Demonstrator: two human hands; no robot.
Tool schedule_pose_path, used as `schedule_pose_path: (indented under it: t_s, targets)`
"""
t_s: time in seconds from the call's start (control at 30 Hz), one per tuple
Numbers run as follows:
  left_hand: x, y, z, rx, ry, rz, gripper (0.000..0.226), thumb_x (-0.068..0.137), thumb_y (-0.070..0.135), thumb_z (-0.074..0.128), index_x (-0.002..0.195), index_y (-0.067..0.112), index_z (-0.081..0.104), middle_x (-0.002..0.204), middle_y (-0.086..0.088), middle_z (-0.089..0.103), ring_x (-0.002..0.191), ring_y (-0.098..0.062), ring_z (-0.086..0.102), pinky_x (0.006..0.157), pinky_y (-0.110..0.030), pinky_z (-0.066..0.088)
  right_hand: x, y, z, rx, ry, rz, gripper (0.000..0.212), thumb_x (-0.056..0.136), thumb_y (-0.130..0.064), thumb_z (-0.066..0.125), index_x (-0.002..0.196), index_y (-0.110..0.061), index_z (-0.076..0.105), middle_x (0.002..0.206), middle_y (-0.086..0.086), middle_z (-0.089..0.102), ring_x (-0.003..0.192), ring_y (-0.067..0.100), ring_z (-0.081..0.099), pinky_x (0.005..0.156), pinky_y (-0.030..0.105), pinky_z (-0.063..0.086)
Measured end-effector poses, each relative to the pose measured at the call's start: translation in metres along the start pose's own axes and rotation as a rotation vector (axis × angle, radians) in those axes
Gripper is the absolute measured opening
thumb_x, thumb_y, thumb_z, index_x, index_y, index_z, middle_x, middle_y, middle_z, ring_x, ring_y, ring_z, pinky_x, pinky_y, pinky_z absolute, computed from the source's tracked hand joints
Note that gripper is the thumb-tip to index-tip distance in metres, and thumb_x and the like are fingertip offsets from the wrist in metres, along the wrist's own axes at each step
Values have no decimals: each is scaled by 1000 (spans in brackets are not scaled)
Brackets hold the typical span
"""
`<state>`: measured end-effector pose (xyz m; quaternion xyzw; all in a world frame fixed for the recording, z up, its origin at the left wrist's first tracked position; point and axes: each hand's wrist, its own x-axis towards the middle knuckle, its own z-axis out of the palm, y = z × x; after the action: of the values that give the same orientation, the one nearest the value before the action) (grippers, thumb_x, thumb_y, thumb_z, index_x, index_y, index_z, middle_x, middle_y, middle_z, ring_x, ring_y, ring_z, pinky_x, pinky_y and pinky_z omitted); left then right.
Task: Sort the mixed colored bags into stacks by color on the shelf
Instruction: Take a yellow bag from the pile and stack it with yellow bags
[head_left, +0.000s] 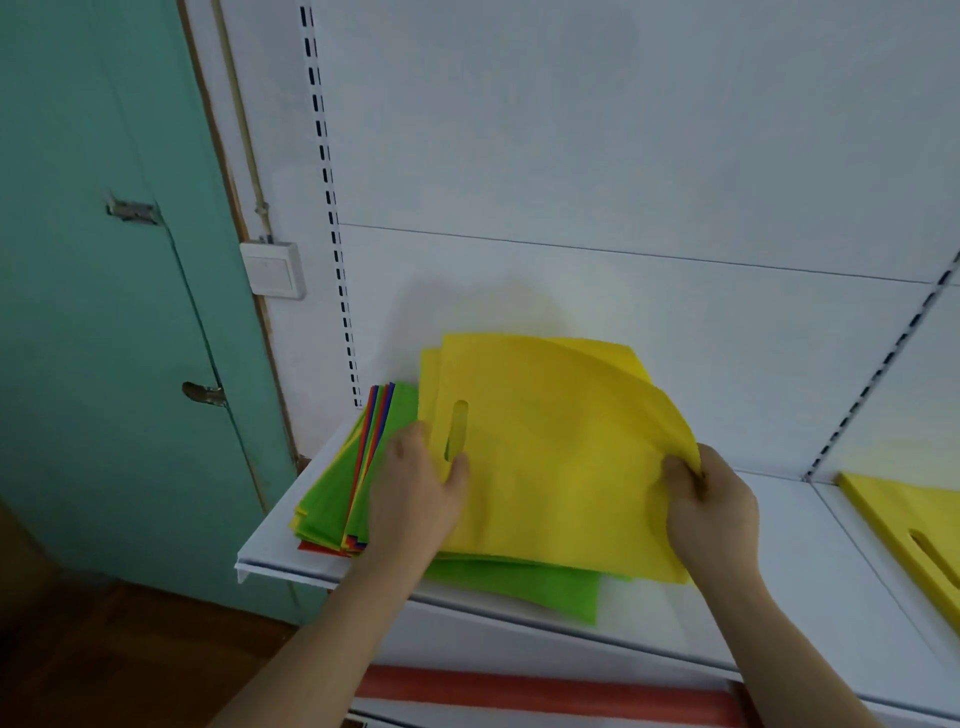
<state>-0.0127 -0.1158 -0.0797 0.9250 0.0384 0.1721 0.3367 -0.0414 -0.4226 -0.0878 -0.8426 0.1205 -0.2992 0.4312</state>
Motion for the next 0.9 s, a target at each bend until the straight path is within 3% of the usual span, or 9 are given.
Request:
schedule_pose_path:
  t_s: [0.07,0.13,0.23,0.3,0.47,0.53,0.7,0.8,0.9]
  targets:
    - [13,6,-5,-293,-32,-168,51,96,43,69,136,17,53,127,-3,66,100,-20,68,81,-40,57,-1,-2,-10,81,39,0,10,99,-36,56,92,-32,62,73,-10,64,70,7,58,60,32,40]
    - [23,14,-9,-568,-55,-263,23,94,30,73,114,21,66,109,-2,75,88,-19,70,80,-43,58,0,-7,-18,145,75,2,12,96,-44,58,94,-33,63,77,-11,66,72,6,59,61,34,43]
    - [31,22,-14,-692,20,-147,5,97,24,70,101,26,73,93,9,76,88,-18,72,80,-46,57,3,-15,-25,195,138,-2,15,92,-52,64,97,-37,62,84,-16,67,74,3,62,61,34,43]
    - [33,24,-17,-726,56,-40,8,100,29,68,107,32,72,98,18,74,89,-8,69,77,-37,53,3,-15,-26,204,151,-1,17,94,-52,65,97,-37,59,86,-16,66,74,3,62,58,34,42]
    - [20,10,-8,-706,-73,37,8,106,36,59,109,34,66,97,5,72,88,-22,66,76,-42,50,-8,-3,-14,133,-18,65,12,104,-32,59,94,-34,52,81,-5,63,75,16,62,59,38,44]
    - [16,4,-5,-664,-99,23,15,110,35,51,106,30,65,97,11,71,82,-17,63,70,-39,46,-11,0,-12,92,-37,65,15,104,-20,54,98,-34,55,83,-7,64,79,21,62,60,36,41]
    - [17,9,-3,-595,-27,59,22,112,31,46,100,32,64,86,10,68,53,-4,44,52,-26,38,-15,-4,-27,82,127,63,32,102,-17,54,124,-40,55,98,-19,70,83,4,64,64,36,47]
    - [16,22,7,-604,-3,75,17,109,24,50,114,28,66,96,23,72,67,1,59,52,-16,40,-26,-1,-48,95,245,36,40,103,-21,54,130,-48,45,105,-23,70,81,4,65,60,37,48]
    - [4,41,30,-673,-21,85,25,108,19,53,130,26,62,102,13,74,74,-4,62,57,-8,43,-44,13,-73,27,304,34,35,104,-18,55,119,-49,52,98,-25,65,80,5,63,59,36,47]
